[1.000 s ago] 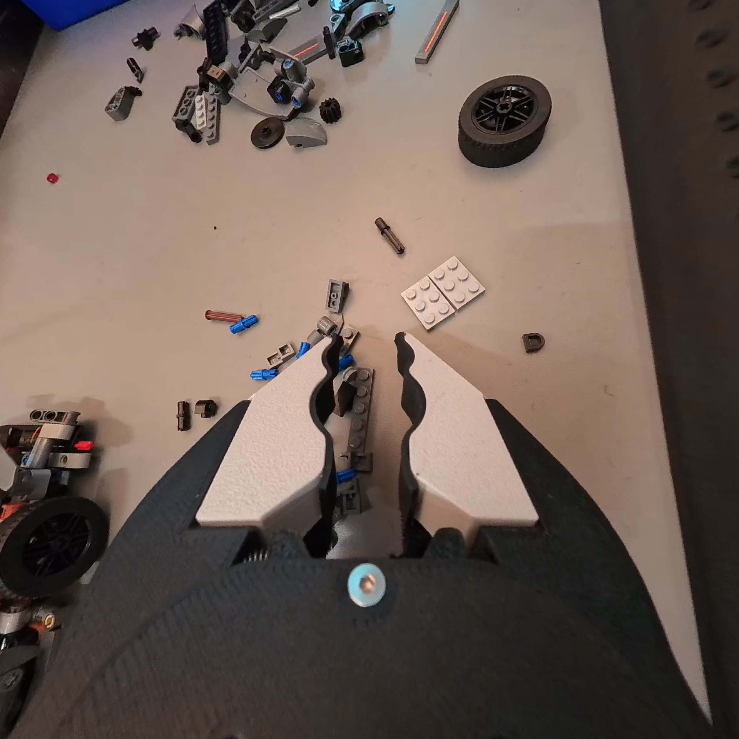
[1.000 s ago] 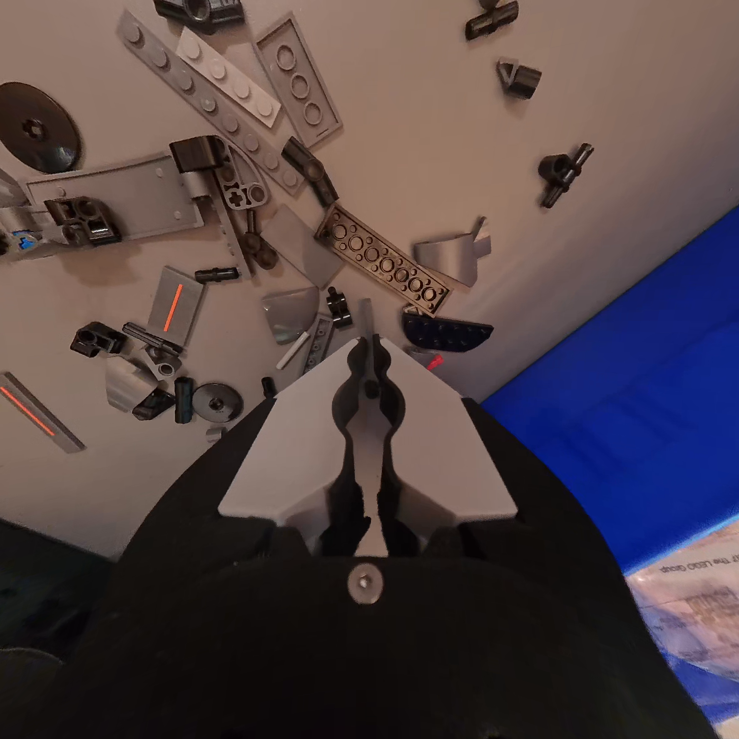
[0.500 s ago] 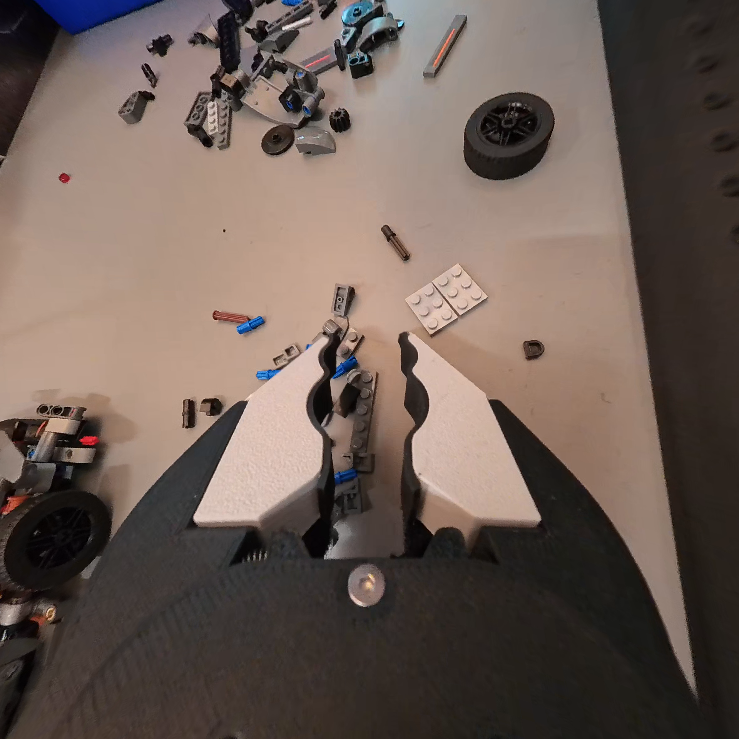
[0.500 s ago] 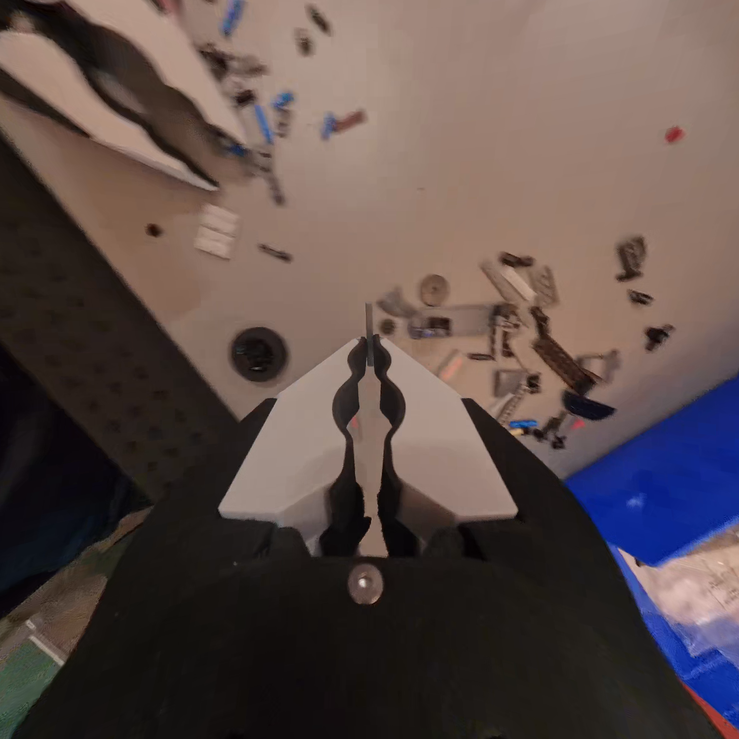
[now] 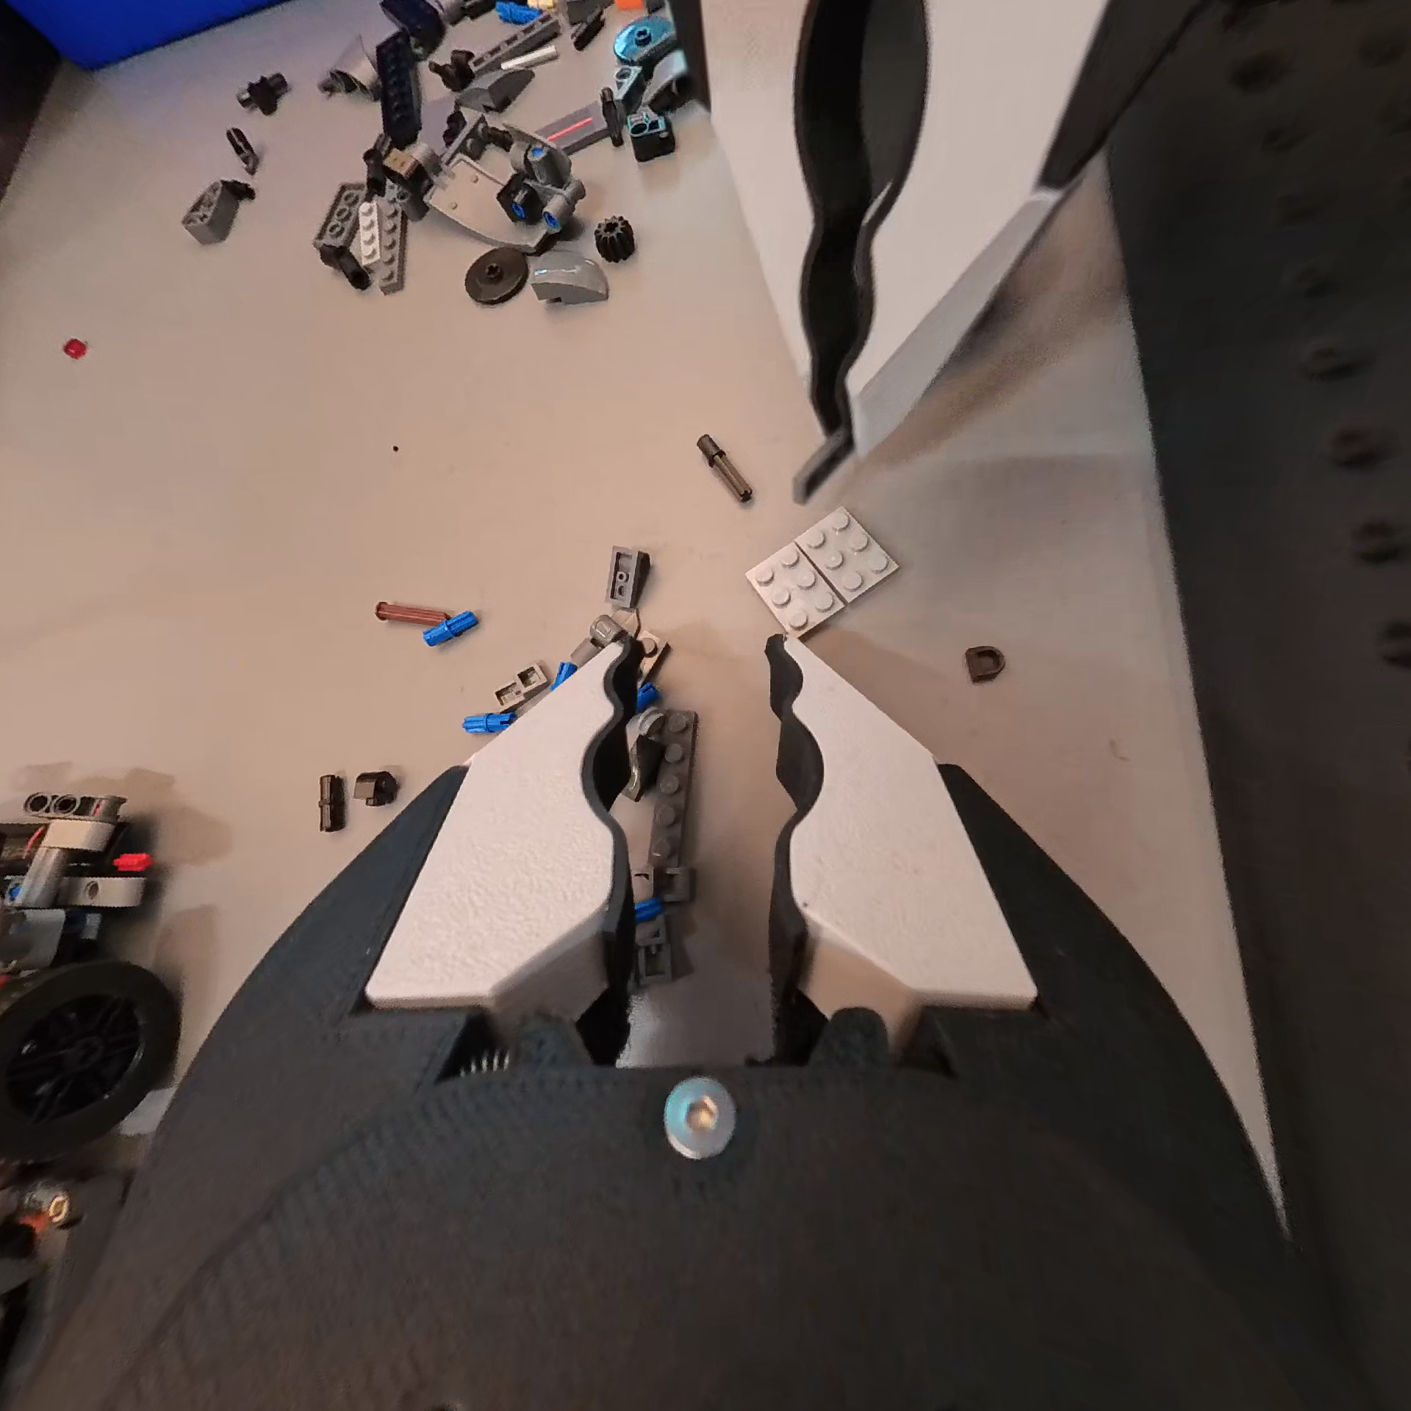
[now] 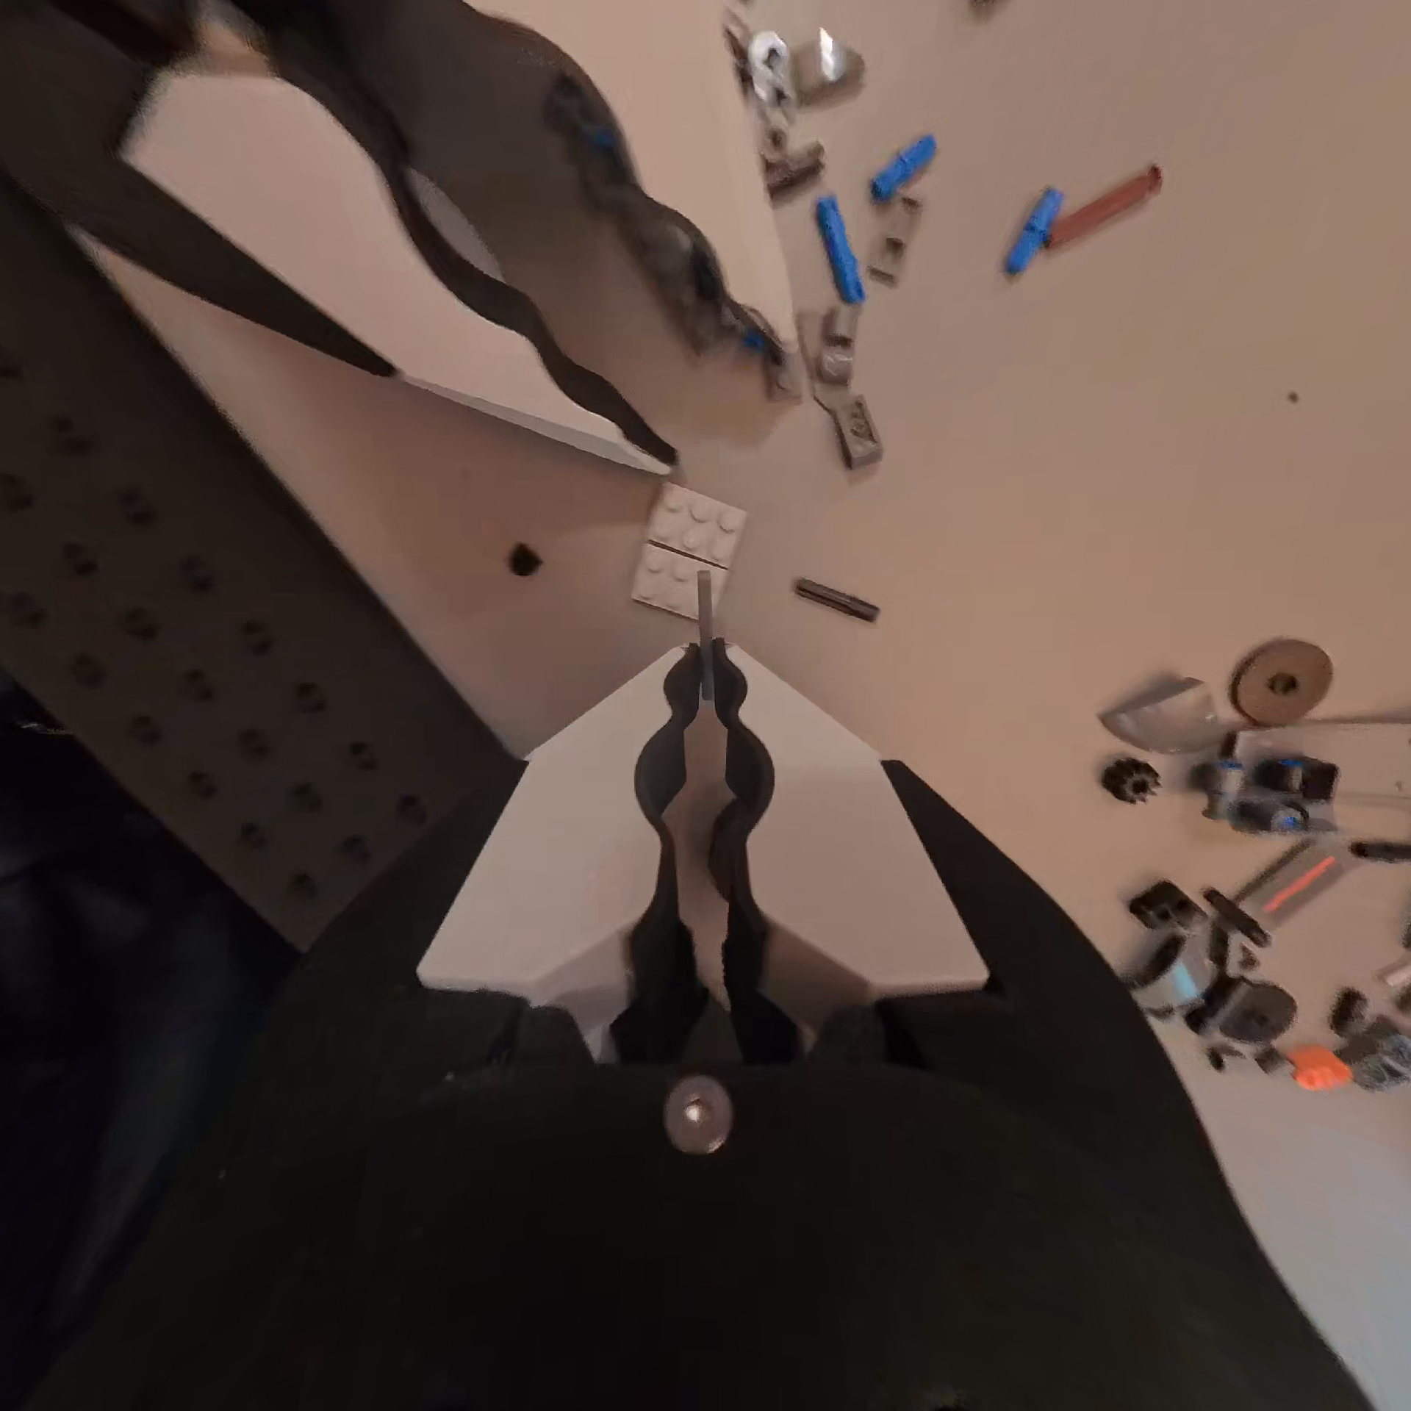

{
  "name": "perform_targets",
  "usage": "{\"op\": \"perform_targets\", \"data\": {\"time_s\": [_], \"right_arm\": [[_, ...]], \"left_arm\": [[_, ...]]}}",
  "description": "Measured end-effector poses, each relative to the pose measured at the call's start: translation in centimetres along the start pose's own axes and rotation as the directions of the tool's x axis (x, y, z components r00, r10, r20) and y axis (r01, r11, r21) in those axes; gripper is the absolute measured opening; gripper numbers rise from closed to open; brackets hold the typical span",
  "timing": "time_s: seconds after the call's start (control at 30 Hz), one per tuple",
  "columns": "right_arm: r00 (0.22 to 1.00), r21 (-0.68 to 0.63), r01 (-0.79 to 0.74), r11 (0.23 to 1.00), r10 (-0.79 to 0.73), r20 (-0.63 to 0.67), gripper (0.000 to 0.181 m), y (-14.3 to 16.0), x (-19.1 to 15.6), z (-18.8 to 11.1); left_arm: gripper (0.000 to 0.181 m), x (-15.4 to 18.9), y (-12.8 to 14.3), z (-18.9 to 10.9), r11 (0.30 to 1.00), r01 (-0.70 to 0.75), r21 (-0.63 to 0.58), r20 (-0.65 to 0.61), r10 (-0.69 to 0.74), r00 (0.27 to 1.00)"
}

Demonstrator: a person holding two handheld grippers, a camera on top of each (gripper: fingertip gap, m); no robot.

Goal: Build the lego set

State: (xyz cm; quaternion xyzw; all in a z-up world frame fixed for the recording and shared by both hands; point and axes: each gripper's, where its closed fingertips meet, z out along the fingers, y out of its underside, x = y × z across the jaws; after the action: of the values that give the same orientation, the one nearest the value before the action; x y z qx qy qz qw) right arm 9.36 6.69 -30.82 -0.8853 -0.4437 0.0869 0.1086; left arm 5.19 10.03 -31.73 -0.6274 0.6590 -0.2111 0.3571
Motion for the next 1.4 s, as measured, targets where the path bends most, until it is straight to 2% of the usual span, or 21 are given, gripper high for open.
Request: {"op": "perform_targets", "data": {"time_s": [0.07,0.17,0.37,0.5,0.73,0.87,0.97,1.07,1.23,1.4], "right_arm": [[0.998,-0.024,-0.007,1.000,0.006,-0.058,0.001,0.6,1.0,0.3],[0.999,-0.005,-0.036,0.999,0.036,0.005,0.001,0.4,0.5,0.9],[1.000,0.002,-0.031,1.000,0.031,0.000,0.001,-0.1,0.4,1.4],[0.997,0.033,-0.050,0.998,0.048,0.055,0.000,-1.1,-0.5,1.2],[0.998,-0.005,-0.060,0.998,0.060,0.005,0.001,-1.2,-0.1,1.7],[0.997,-0.006,-0.062,0.998,0.063,0.051,0.008,-1.4,-1.1,1.8],[0.995,0.041,-0.081,0.996,0.078,0.063,0.006,-1.9,-0.8,1.2],[0.986,0.047,-0.097,0.994,0.090,0.142,0.006,-1.7,-1.5,0.7],[0.992,0.023,-0.067,0.997,0.064,0.112,0.010,-0.9,-1.1,1.0],[0.999,0.030,0.031,0.999,-0.032,0.043,0.009,-1.0,-1.1,1.7]], "left_arm": [[0.030,0.2,0.1,0.1,1.000,0.000,-0.006,-0.009,0.000,1.000],[0.029,0.3,0.2,0.4,1.000,-0.012,-0.019,-0.004,0.012,1.000],[0.029,0.3,0.0,0.5,1.000,-0.014,-0.023,0.009,0.014,1.000],[0.030,0.1,0.1,0.5,1.000,-0.007,-0.020,0.007,0.007,1.000],[0.028,0.2,0.1,0.5,1.000,-0.016,-0.019,0.009,0.016,1.000],[0.028,0.2,0.1,0.5,1.000,-0.017,-0.019,0.008,0.017,1.000],[0.028,0.3,0.1,0.5,1.000,-0.017,-0.019,0.007,0.017,1.000],[0.028,0.3,0.1,0.5,1.000,-0.017,-0.018,0.005,0.018,1.000],[0.027,0.3,0.1,0.5,1.000,-0.021,-0.016,0.001,0.021,1.000],[0.027,0.3,0.1,0.5,1.000,-0.023,-0.016,0.001,0.023,1.000]]}}
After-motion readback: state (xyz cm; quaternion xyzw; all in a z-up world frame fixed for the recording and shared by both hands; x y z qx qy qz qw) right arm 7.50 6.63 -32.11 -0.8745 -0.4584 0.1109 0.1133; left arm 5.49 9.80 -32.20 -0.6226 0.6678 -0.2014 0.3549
